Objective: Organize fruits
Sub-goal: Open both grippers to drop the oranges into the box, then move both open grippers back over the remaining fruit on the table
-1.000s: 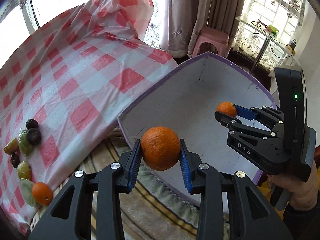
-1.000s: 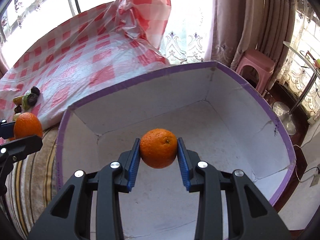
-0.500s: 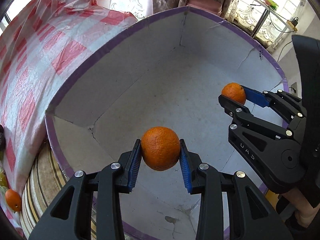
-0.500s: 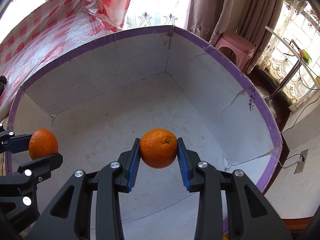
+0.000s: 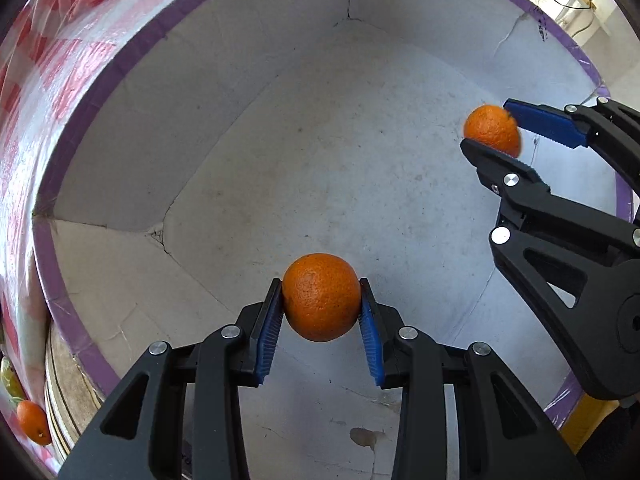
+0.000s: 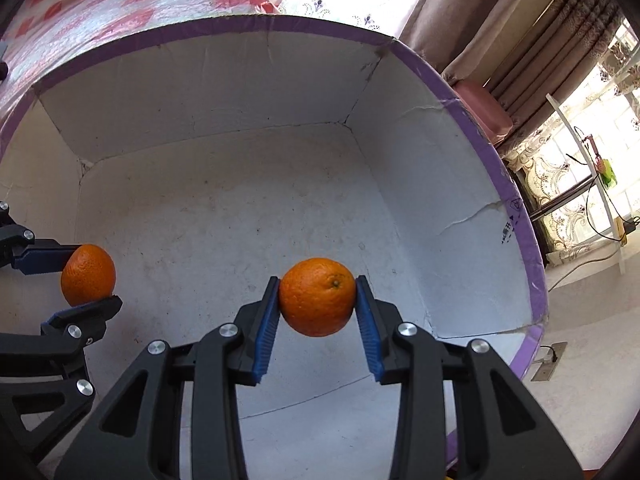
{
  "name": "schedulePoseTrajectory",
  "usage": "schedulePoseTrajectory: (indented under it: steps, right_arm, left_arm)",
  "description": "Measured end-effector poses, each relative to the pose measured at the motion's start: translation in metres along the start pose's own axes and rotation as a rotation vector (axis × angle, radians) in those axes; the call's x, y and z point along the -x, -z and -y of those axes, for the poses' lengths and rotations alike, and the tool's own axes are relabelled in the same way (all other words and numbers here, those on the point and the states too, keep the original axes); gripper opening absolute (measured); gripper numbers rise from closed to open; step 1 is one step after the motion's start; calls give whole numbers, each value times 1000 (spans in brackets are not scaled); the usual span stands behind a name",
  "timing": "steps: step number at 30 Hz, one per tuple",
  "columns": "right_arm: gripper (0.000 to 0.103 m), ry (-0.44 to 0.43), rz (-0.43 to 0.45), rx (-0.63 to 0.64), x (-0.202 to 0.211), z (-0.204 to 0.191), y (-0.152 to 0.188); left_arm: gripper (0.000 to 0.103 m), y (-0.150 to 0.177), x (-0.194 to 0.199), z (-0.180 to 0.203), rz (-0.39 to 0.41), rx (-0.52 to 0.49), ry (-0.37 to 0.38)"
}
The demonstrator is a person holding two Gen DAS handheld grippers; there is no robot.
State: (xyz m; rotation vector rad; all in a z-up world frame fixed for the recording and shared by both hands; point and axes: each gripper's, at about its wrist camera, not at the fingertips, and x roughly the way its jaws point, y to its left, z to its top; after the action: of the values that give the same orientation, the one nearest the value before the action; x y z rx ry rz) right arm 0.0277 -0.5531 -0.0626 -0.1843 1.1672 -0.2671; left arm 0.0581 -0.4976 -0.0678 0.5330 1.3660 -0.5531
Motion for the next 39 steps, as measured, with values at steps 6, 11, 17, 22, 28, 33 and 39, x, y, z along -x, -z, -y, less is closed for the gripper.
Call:
schedulePoseTrajectory:
  steps: [6,11,17,22,28,33,39]
  right_arm:
    - [57,-8,7,3,2,-4,1]
    - [65,-24,12,0,5,2,-1]
    - [77,-37,24,-19,10,7,-3]
    - [85,-57,42,-51,18,14,-4]
    - [97,10,209,-159,72,35,-11]
    - [101,139,367,-285,122,53,-17]
    - [101,-82,419,-362,152,59,-27]
  left_arm:
    - [35,1,0,3,-4,4,6]
    - [37,-10,-2,-4,-8,4,15]
    - [60,-9,7,-15,17,-4,12]
    - [79,-7,21,-12,52,-24,17]
    - [88,1,71,-26,173,15,29]
    - [88,23,140,-70,383,30,40]
    - [88,85,230,-137,717,75,-175]
